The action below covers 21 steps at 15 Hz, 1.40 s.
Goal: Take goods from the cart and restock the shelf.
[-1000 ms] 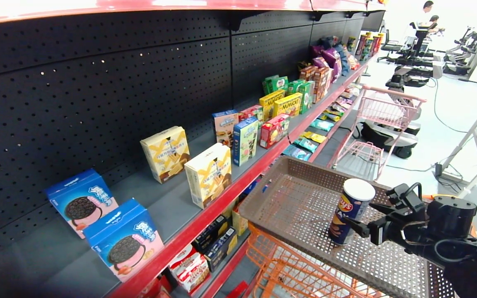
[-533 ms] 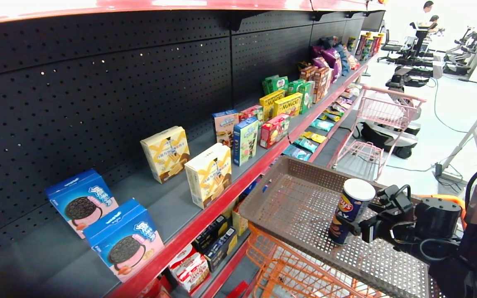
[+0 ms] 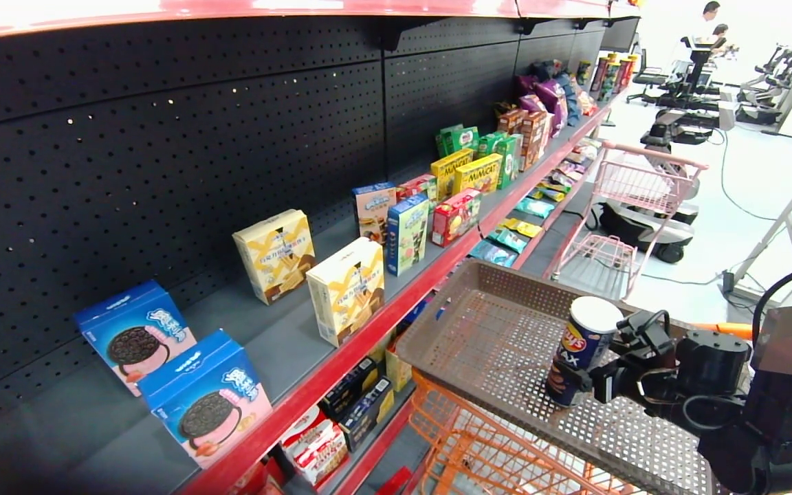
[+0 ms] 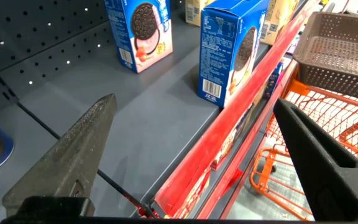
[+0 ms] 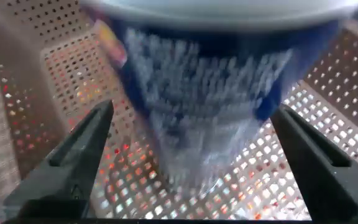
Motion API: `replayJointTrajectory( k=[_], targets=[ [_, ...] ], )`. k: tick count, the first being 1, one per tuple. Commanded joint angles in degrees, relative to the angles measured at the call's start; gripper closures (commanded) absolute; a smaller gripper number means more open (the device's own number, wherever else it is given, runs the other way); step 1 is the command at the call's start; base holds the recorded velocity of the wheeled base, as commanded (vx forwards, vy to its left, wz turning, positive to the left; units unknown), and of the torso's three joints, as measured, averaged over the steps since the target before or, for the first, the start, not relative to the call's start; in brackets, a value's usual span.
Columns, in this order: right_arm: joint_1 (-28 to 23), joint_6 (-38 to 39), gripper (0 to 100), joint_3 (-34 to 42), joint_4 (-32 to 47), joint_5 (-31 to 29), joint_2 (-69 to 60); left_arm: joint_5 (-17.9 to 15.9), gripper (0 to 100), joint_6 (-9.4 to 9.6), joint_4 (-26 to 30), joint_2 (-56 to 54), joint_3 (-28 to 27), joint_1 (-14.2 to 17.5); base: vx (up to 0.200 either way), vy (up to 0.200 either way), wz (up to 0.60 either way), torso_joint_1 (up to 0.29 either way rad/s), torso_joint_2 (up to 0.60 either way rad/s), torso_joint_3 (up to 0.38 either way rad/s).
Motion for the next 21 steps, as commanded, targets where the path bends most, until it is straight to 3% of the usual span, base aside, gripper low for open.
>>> replayJointTrajectory(
  k=[1, 11, 12, 21],
  targets=[
    [-0.1, 0.0, 0, -1.0, -0.1, 0.0, 0.3, 0.0, 0, 0.01, 0.0, 0.0, 0.0, 0.0, 0.0, 0.0, 0.0, 0.0, 0.0, 0.0],
    [0.7, 0.1, 0, -6.1, -0.1, 0.0, 2.7, 0.0, 0, 0.01, 0.0, 0.0, 0.0, 0.0, 0.0, 0.0, 0.0, 0.0, 0.0, 0.0],
    [0.7, 0.1, 100, -6.1, -0.1, 0.0, 2.7, 0.0, 0, 0.01, 0.0, 0.0, 0.0, 0.0, 0.0, 0.0, 0.0, 0.0, 0.0, 0.0],
    [0.7, 0.5, 100, -6.2, 2.0, -0.1, -3.3, 0.0, 0, 0.01, 0.0, 0.0, 0.0, 0.0, 0.0, 0.0, 0.0, 0.0, 0.0, 0.0]
  ],
)
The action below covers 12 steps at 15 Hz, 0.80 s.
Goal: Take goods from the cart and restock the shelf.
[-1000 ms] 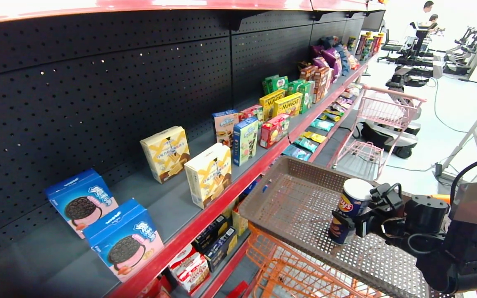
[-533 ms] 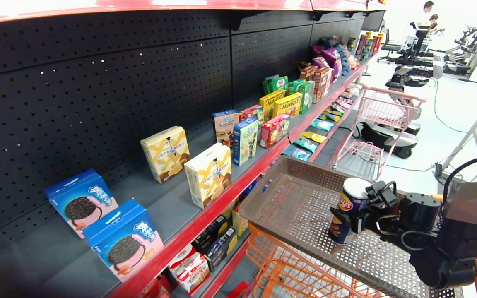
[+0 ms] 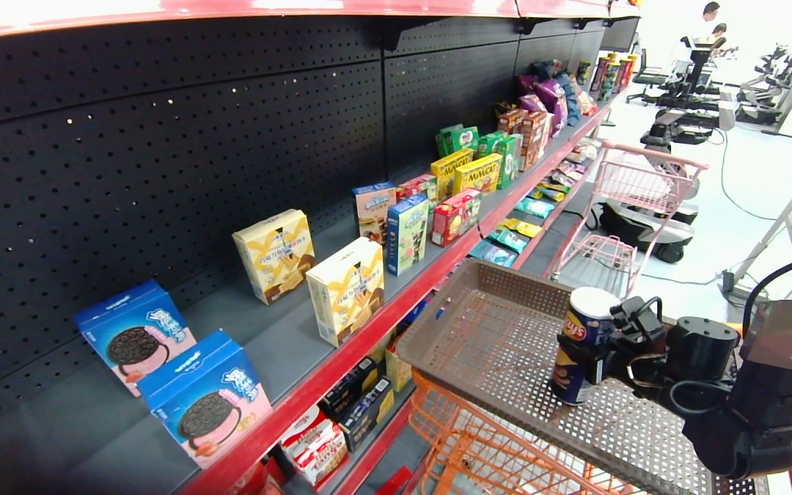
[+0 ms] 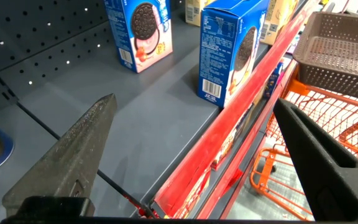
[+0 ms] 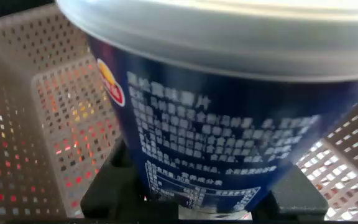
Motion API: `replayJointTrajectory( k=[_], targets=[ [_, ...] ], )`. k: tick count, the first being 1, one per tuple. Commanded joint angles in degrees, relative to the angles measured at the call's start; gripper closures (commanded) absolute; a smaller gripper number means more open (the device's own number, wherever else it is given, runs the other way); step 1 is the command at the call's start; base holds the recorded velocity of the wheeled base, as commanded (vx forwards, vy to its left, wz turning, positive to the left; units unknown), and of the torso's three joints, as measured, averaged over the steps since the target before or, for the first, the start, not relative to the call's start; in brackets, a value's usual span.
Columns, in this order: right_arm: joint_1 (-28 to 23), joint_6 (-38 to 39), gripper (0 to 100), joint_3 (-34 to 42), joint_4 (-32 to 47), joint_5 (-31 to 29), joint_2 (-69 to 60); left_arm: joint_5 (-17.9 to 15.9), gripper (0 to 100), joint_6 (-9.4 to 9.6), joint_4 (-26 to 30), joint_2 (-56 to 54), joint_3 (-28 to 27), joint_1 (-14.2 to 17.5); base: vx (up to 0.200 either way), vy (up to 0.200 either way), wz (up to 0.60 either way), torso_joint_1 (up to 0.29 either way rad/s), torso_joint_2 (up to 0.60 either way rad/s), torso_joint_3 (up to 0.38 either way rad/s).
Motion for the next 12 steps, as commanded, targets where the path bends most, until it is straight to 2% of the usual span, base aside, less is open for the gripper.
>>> replayJointTrajectory(
  k=[1, 4, 6, 9, 12],
  targets=[
    [-0.3, 0.3, 100, -0.5, 4.2, -0.1, -7.1, 0.0, 0, 0.01, 0.0, 0.0, 0.0, 0.0, 0.0, 0.0, 0.0, 0.0, 0.0, 0.0],
    [-0.2, 1.4, 100, 0.1, 8.2, -0.4, -12.2, 0.0, 0, 0.01, 0.0, 0.0, 0.0, 0.0, 0.0, 0.0, 0.0, 0.0, 0.0, 0.0],
    [-0.1, 4.2, 100, 1.6, 15.3, -0.7, -22.5, 0.0, 0, 0.01, 0.0, 0.0, 0.0, 0.0, 0.0, 0.0, 0.0, 0.0, 0.0, 0.0],
    [-0.5, 5.0, 100, 8.6, 18.1, -1.0, -32.0, 0.0, 0, 0.01, 0.0, 0.0, 0.0, 0.0, 0.0, 0.0, 0.0, 0.0, 0.0, 0.0],
    [0.2, 4.6, 100, 16.6, 17.3, -6.3, -39.3, 0.0, 0, 0.01, 0.0, 0.0, 0.0, 0.0, 0.0, 0.0, 0.0, 0.0, 0.0, 0.0]
  ],
)
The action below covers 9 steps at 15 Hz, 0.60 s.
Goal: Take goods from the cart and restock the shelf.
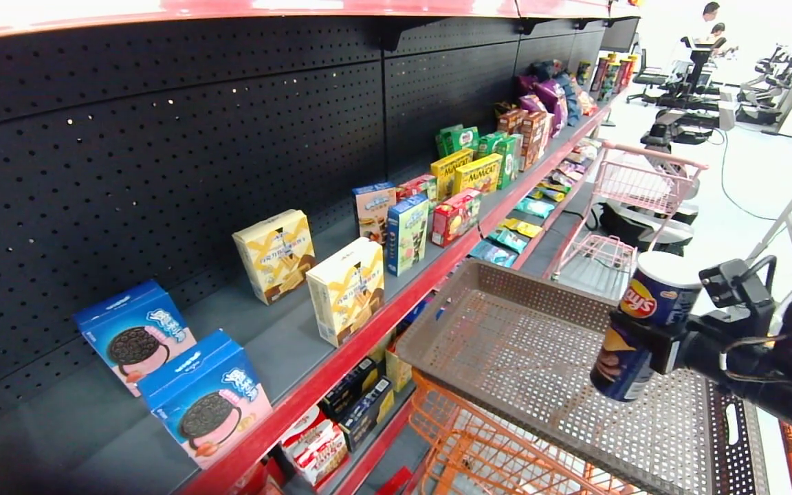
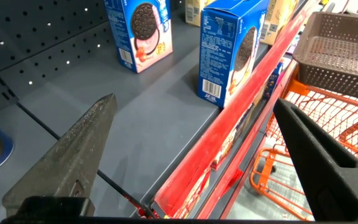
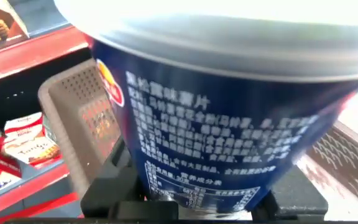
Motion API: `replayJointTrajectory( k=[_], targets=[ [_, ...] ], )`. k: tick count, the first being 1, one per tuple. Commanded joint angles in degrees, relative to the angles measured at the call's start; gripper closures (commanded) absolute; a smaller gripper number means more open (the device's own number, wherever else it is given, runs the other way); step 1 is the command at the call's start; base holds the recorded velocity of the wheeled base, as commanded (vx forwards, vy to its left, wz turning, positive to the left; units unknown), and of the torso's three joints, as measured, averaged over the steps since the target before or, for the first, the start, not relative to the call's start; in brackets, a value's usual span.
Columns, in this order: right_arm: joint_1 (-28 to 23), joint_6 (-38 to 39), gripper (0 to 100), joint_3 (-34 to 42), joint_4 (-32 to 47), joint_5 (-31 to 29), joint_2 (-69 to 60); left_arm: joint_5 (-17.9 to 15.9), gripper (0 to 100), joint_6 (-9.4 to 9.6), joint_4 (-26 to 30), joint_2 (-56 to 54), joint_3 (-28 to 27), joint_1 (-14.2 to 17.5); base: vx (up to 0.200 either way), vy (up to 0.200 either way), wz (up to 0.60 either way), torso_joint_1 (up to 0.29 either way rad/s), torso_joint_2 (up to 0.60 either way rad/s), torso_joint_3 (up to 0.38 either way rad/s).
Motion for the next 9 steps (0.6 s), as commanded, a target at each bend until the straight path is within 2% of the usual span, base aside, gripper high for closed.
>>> replayJointTrajectory(
  k=[1, 3, 9],
  targets=[
    [1.1, -0.4, 100, 5.9, 0.5, -4.7, -9.7, 0.0, 0, 0.01, 0.0, 0.0, 0.0, 0.0, 0.0, 0.0, 0.0, 0.0, 0.0, 0.0],
    [3.5, -0.5, 100, 7.6, 0.7, -10.4, -12.5, 0.0, 0, 0.01, 0.0, 0.0, 0.0, 0.0, 0.0, 0.0, 0.0, 0.0, 0.0, 0.0],
    [3.6, -3.1, 100, 13.0, 0.0, -12.5, -16.0, 0.0, 0, 0.01, 0.0, 0.0, 0.0, 0.0, 0.0, 0.0, 0.0, 0.0, 0.0, 0.0]
  ],
)
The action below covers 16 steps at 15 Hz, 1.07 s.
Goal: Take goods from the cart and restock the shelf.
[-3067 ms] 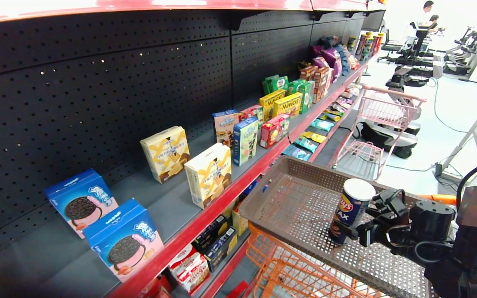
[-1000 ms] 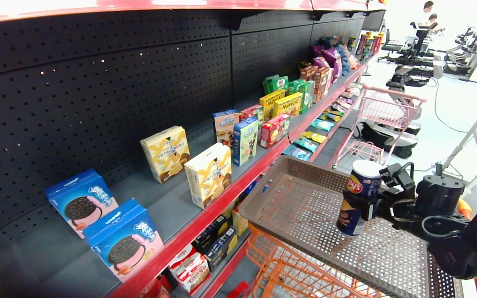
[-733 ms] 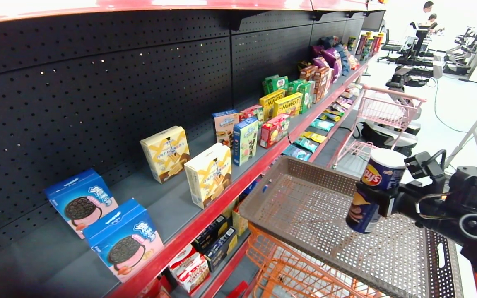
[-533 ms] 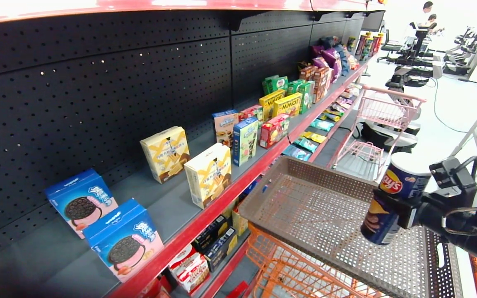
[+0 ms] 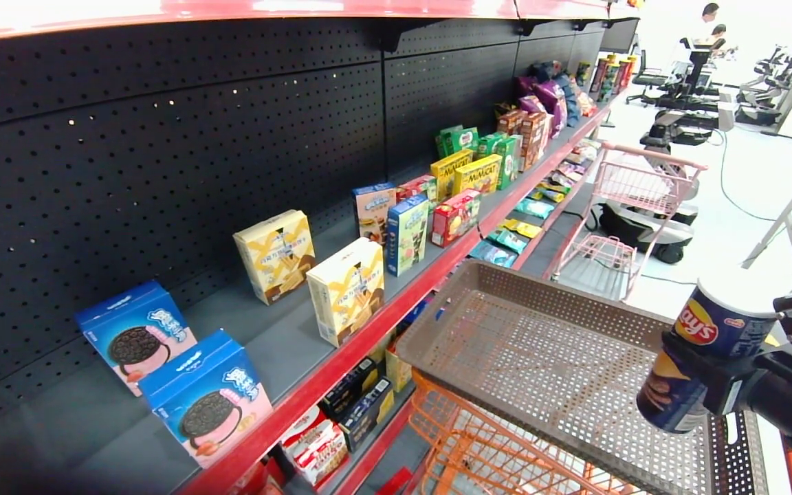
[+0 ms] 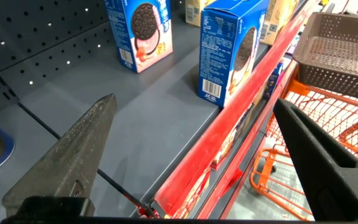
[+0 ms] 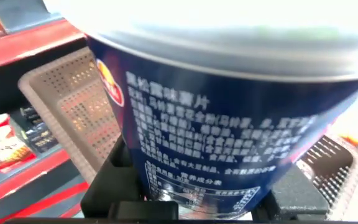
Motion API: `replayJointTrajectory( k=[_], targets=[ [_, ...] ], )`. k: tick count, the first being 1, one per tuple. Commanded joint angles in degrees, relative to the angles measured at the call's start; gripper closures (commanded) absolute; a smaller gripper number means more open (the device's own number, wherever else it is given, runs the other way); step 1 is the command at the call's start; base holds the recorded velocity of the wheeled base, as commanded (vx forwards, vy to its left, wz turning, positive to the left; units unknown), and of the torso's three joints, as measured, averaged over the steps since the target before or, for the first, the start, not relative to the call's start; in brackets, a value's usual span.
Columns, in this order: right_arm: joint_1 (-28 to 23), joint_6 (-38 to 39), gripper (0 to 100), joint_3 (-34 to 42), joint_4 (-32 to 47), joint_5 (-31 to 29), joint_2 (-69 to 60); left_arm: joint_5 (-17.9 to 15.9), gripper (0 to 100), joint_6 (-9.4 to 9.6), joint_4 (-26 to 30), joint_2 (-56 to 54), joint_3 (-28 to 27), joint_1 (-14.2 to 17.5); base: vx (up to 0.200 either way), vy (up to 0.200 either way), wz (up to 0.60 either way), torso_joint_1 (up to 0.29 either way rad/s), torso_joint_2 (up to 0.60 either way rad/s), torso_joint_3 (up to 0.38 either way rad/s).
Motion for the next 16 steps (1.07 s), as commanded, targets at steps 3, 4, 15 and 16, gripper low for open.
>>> replayJointTrajectory(
  k=[3, 4, 15, 16],
  targets=[
    [0.5, -0.2, 100, 0.4, 0.1, 0.1, -0.9, 0.0, 0, 0.01, 0.0, 0.0, 0.0, 0.0, 0.0, 0.0, 0.6, -0.001, 0.0, 0.002],
    [0.5, -0.2, 100, 0.4, 0.1, 0.1, -0.9, 0.0, 0, 0.01, 0.0, 0.0, 0.0, 0.0, 0.0, 0.0, 0.6, -0.012, 0.0, 0.007],
    [0.0, 0.1, 100, 0.8, 1.6, -0.1, -3.3, 0.0, 0, 0.01, 0.0, 0.0, 0.0, 0.0, 0.0, 0.0, 0.6, 0.005, 0.0, 0.003],
    [0.0, 0.2, 100, 1.0, 1.6, 0.0, -3.6, 0.0, 0, 0.01, 0.0, 0.0, 0.0, 0.0, 0.0, 0.0, 0.0, 0.0, 0.0, 0.0]
  ],
)
